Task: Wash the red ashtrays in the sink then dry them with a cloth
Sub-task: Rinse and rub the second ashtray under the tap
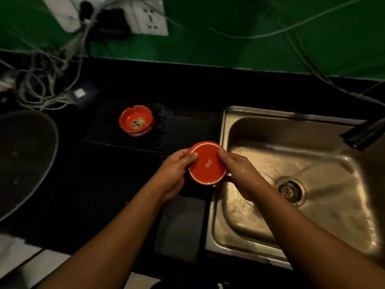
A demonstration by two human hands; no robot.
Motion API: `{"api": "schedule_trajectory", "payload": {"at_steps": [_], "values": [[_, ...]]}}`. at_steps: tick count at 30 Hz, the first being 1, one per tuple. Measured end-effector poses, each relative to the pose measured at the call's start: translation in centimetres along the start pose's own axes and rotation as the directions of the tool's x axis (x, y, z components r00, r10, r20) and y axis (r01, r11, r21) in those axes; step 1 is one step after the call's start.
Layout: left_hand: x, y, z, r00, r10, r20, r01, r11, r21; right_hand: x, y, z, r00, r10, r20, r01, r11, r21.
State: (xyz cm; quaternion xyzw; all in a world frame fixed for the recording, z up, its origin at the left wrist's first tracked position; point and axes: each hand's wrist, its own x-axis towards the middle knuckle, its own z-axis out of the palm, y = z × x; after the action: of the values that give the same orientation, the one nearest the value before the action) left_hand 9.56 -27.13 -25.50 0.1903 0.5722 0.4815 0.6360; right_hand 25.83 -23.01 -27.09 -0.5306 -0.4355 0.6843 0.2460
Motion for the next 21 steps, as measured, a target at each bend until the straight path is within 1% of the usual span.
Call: {"api": "schedule_trajectory", "payload": {"at_steps": [2, 4, 6, 9, 11, 12, 13, 14, 16, 17, 19, 21], "values": [[-0.4, 1.5, -2.6, 0.999, 0.027, -0.042, -0.026, 0.999, 0.025, 1.6, -0.6, 2.1, 0.999, 0.020, 0.031, -0.016, 0.993, -0.115], [-0.4, 2.5, -4.7, 0.994, 0.053, -0.096, -0.045, 0.996, 0.078, 3.1, -1.2, 3.7, 1.000, 0.009, 0.015, -0.007, 0.988, -0.151], [-0.1, 3.4, -6.2, 0.985, 0.104, -0.139, -0.075, 0.978, 0.196, 4.0, -1.9, 4.9, 0.999, -0.025, -0.026, 0.020, 0.985, -0.174], [0.8, 5.1, -6.9, 0.981, 0.159, -0.109, -0.101, 0.905, 0.414, 4.9, -2.2, 5.6, 0.993, -0.096, -0.075, 0.070, 0.954, -0.291], [1.7, 6.3, -6.6, 0.979, 0.201, -0.018, -0.154, 0.802, 0.577, 5.5, -2.0, 5.6, 0.986, -0.136, -0.091, 0.090, 0.915, -0.394], [2.3, 6.6, -6.4, 0.971, 0.235, 0.035, -0.195, 0.706, 0.681, 5.8, -2.0, 5.7, 0.983, -0.156, -0.093, 0.099, 0.887, -0.451], [3.0, 6.7, -6.1, 0.959, 0.269, 0.090, -0.234, 0.572, 0.786, 6.2, -1.9, 5.7, 0.979, -0.179, -0.097, 0.102, 0.843, -0.527], [3.8, 6.7, -5.9, 0.946, 0.292, 0.138, -0.255, 0.412, 0.875, 6.5, -1.8, 5.7, 0.972, -0.214, -0.098, 0.110, 0.781, -0.615], [5.3, 6.3, -5.6, 0.930, 0.313, 0.195, -0.241, 0.116, 0.964, 7.1, -1.4, 5.8, 0.961, -0.268, -0.075, 0.112, 0.620, -0.777], [6.1, 6.0, -5.7, 0.922, 0.318, 0.221, -0.232, -0.003, 0.973, 7.3, -1.2, 5.8, 0.964, -0.262, -0.052, 0.101, 0.537, -0.838], [7.8, 5.3, -5.8, 0.918, 0.310, 0.246, -0.199, -0.175, 0.964, 7.4, -0.6, 6.0, 0.980, -0.197, 0.005, 0.078, 0.362, -0.929], [9.0, 4.1, -5.9, 0.932, 0.285, 0.225, -0.143, -0.281, 0.949, 7.1, 0.1, 6.0, 0.992, -0.115, 0.045, 0.070, 0.227, -0.971]]}}
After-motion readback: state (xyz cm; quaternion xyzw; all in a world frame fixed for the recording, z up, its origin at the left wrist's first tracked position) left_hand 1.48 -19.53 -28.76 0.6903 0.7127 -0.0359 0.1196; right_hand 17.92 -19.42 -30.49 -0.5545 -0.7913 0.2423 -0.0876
